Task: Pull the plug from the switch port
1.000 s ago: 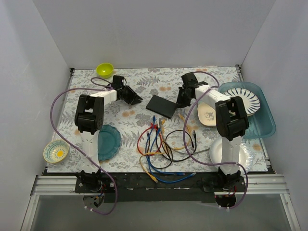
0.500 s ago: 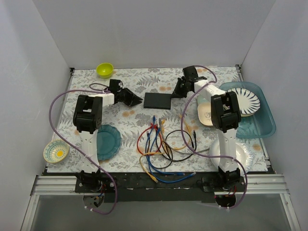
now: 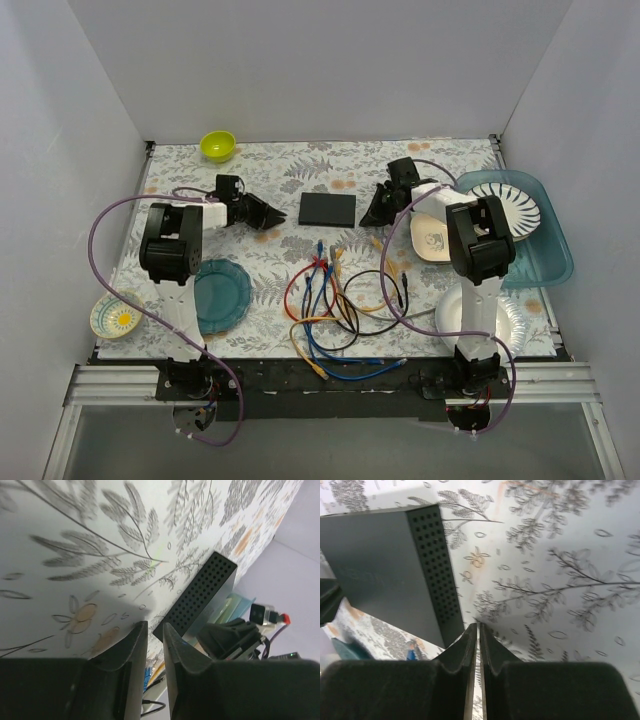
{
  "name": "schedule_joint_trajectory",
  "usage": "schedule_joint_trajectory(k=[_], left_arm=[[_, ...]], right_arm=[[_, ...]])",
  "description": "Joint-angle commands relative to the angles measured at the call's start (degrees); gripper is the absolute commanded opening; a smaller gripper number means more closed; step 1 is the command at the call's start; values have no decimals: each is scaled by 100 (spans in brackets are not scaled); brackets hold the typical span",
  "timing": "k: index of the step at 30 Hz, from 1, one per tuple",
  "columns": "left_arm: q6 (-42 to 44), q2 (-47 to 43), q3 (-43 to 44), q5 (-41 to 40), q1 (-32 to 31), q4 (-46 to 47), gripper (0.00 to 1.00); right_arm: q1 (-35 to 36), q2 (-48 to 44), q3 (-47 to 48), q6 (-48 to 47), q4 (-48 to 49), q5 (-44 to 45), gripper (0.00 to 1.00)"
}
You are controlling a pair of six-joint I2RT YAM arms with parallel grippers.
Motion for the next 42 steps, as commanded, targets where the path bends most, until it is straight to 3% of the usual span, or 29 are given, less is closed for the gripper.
schedule_joint_trajectory(k=[1, 16, 21, 24, 29, 36, 39, 40, 42], left_arm=[[-198, 332, -112, 188, -163, 111, 20], [-445, 1774, 1989, 531, -338, 191, 19], [-533, 1968, 2183, 496, -260, 226, 19], [-350, 1697, 2017, 208, -137, 252, 19], [177, 615, 1892, -409, -48, 455, 21], [870, -404, 1965, -708, -57, -230, 25], [1398, -1341, 1368, -1418, -259, -651, 28], [1496, -1502, 1035, -1594, -425, -792, 31], [1672, -1905, 735, -2052, -610, -1091, 34]], right_arm=[[175, 349, 119, 188, 479, -347, 13], [228, 2203, 2430, 926, 752, -963, 14], [210, 2460, 2853, 971, 690, -1007, 14], [167, 2057, 2520, 795, 787, -701, 14], [272, 563, 1588, 514, 1034, 530, 19], [877, -1036, 570, -56, 998, 1892, 31], [1387, -1748, 148, -829, 823, 2586, 39], [1693, -2151, 7, -1179, 744, 2945, 58], [2167, -2783, -545, -1524, 691, 3386, 69]])
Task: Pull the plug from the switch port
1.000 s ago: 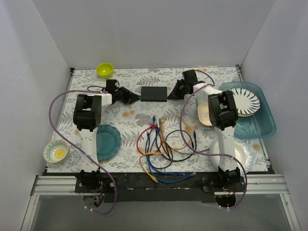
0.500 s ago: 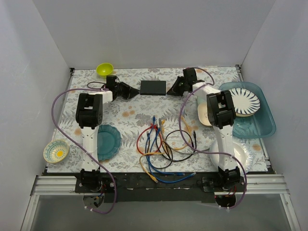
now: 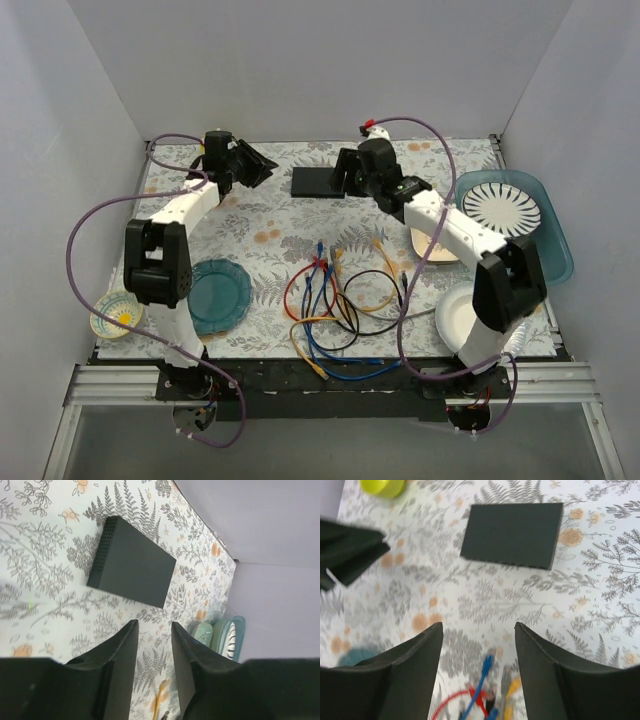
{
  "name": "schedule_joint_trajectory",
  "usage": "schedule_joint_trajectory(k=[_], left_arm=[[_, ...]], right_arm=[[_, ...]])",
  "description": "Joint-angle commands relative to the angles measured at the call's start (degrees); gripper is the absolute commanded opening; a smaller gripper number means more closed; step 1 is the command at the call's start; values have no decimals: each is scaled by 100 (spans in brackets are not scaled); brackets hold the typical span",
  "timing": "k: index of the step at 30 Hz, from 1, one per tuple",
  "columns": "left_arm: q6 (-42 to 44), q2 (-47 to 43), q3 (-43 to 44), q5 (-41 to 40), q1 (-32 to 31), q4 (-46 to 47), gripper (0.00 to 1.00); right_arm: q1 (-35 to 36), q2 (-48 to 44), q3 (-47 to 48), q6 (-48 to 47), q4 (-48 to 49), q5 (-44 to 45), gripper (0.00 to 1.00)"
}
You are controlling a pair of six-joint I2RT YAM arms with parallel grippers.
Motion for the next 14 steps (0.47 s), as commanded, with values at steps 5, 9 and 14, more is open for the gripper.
schedule_joint_trajectory(k=[5, 9, 14], left_arm=[[1070, -1826, -1294, -1367, -1013, -1008, 50], [1396, -2546, -1645, -2280, -1628, -1788, 54], [1266, -3801, -2462, -2300, -1849, -1905, 54]], right_arm=[[1531, -2184, -1678, -1368, -959, 2419, 96], [2154, -3080, -2065, -1140, -1724, 3369, 99], [2244, -4241, -2644, -937, -1929, 3494, 99]])
